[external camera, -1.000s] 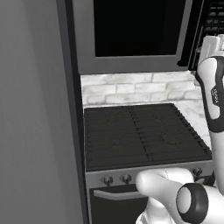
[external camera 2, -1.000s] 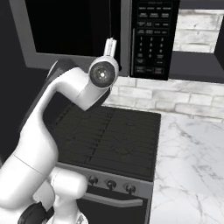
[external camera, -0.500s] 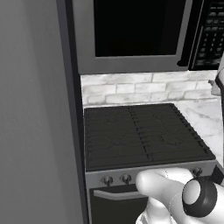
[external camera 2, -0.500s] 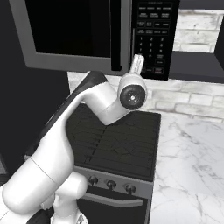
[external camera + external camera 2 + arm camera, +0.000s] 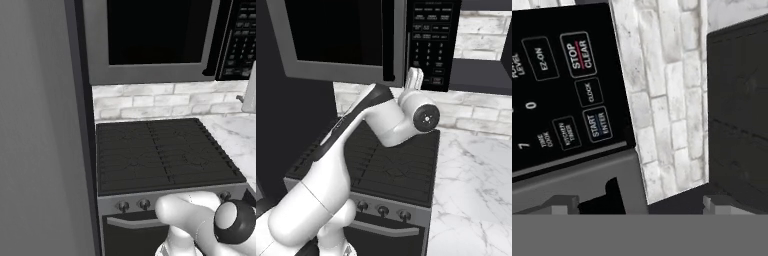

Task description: Remove the tangerine from the bowl and place it on the small plate. Then place the bowl with only the shrimp in the microwave, close the door, and press the start button to microwave the shrimp.

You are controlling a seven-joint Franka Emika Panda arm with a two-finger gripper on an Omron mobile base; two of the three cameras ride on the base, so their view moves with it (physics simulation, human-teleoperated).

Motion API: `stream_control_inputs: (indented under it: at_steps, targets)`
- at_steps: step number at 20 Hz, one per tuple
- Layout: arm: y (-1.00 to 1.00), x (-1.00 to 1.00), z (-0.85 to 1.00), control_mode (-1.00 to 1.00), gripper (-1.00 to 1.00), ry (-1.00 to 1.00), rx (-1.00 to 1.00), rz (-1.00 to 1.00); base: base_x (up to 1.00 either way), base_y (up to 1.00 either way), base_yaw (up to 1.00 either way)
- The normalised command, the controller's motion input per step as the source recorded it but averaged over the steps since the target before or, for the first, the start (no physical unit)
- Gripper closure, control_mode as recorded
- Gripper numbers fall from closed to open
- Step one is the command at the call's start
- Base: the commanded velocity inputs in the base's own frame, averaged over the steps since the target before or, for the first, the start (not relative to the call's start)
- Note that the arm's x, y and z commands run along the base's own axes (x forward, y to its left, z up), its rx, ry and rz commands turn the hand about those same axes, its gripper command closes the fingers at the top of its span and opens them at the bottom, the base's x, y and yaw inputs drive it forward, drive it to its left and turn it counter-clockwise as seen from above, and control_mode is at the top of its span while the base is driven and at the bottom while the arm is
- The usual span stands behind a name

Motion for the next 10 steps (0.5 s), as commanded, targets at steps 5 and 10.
stream_control_inputs:
  at_steps: [5, 10]
  targets:
    - [0.0, 0.07, 0.0, -1.0, -1.0, 0.0, 0.0, 0.03, 0.0, 0.0, 0.0]
    - [0.01, 0.08, -0.04, -1.0, -1.0, 0.0, 0.0, 0.0, 0.0, 0.0, 0.0]
